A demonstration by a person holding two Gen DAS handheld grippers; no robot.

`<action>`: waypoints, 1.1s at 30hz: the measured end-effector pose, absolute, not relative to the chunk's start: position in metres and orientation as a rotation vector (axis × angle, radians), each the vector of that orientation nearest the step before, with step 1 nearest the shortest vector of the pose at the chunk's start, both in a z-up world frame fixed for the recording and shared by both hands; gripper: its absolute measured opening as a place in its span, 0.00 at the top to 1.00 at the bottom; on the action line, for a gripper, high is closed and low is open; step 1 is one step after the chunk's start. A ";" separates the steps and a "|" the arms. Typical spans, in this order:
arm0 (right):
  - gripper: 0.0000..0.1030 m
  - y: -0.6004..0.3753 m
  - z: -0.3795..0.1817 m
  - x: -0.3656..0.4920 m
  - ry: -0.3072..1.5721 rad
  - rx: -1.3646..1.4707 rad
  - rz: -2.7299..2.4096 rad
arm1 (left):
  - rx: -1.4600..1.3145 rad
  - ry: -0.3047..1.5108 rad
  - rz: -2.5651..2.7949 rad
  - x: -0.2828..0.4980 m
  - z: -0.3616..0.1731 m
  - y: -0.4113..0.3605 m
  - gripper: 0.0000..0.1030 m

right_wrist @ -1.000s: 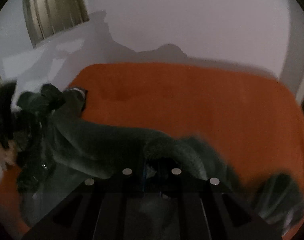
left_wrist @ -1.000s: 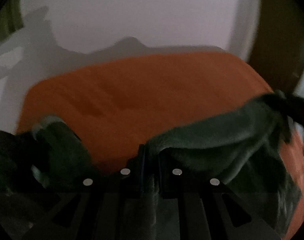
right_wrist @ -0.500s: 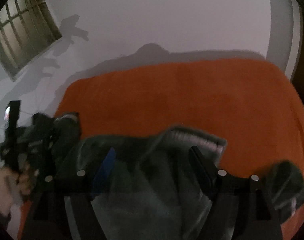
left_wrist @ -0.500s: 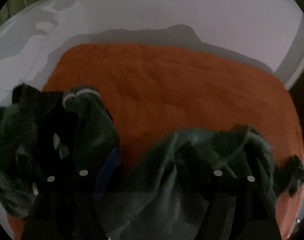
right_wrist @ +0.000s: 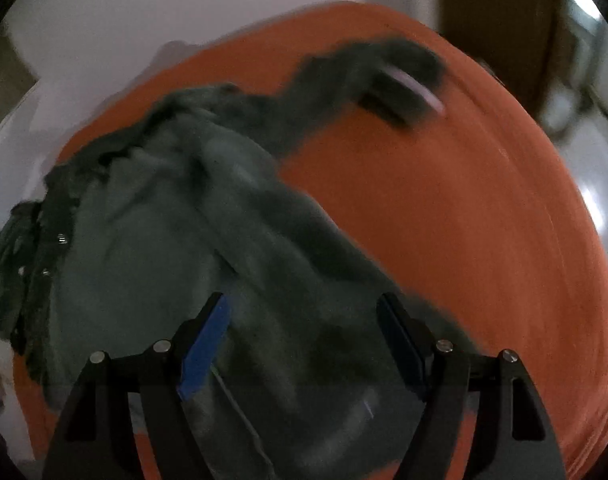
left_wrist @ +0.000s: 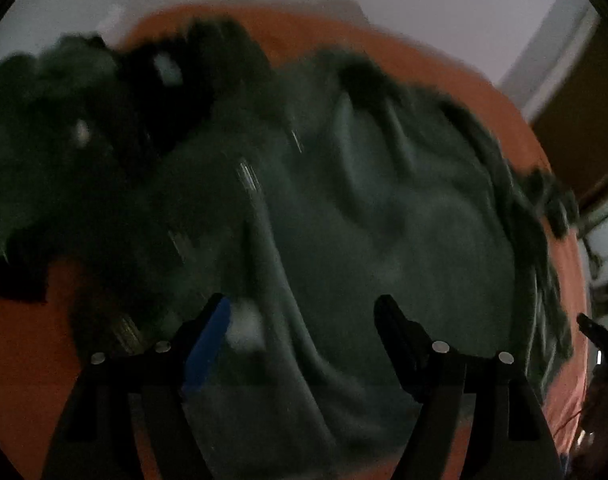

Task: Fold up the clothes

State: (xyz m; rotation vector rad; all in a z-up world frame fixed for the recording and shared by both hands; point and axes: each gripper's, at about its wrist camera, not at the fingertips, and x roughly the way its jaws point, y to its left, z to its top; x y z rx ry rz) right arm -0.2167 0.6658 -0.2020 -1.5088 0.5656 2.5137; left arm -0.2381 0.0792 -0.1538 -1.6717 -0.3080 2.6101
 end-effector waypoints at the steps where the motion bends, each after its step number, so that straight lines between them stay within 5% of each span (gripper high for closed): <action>1: 0.27 0.671 -0.209 -0.198 0.603 -1.502 2.474 | -1.656 -0.306 2.579 -0.227 -0.159 0.096 0.27; 6: 0.27 0.678 -0.231 -0.119 0.935 -1.395 2.334 | -1.480 -0.135 2.475 -0.189 -0.157 0.192 0.27; 10: 0.27 0.664 -0.239 -0.097 1.175 -1.350 2.341 | -1.320 0.194 2.397 -0.155 -0.160 0.263 0.27; 18: 0.29 0.617 -0.252 -0.106 1.395 -1.469 2.307 | -1.273 0.299 2.347 -0.127 -0.193 0.284 0.27; 19: 0.34 0.613 -0.254 -0.109 1.383 -1.478 2.300 | -1.280 0.327 2.358 -0.129 -0.201 0.285 0.27; 21: 0.78 0.609 -0.255 -0.111 1.319 -1.476 2.292 | -1.324 0.365 2.377 -0.137 -0.213 0.287 0.27; 22: 0.94 0.609 -0.254 -0.109 1.292 -1.463 2.294 | -1.346 0.385 2.386 -0.141 -0.219 0.287 0.36; 23: 0.97 0.611 -0.250 -0.105 1.274 -1.439 2.299 | -1.368 0.404 2.395 -0.145 -0.225 0.288 0.49; 24: 0.98 0.613 -0.246 -0.101 1.255 -1.415 2.303 | -1.396 0.410 2.396 -0.149 -0.230 0.288 0.84; 25: 0.99 0.616 -0.242 -0.097 1.237 -1.391 2.307 | -1.438 0.367 2.373 -0.153 -0.235 0.284 0.95; 33: 1.00 0.637 -0.210 -0.059 1.110 -1.239 2.334 | -1.486 0.321 2.267 -0.108 -0.204 0.263 0.96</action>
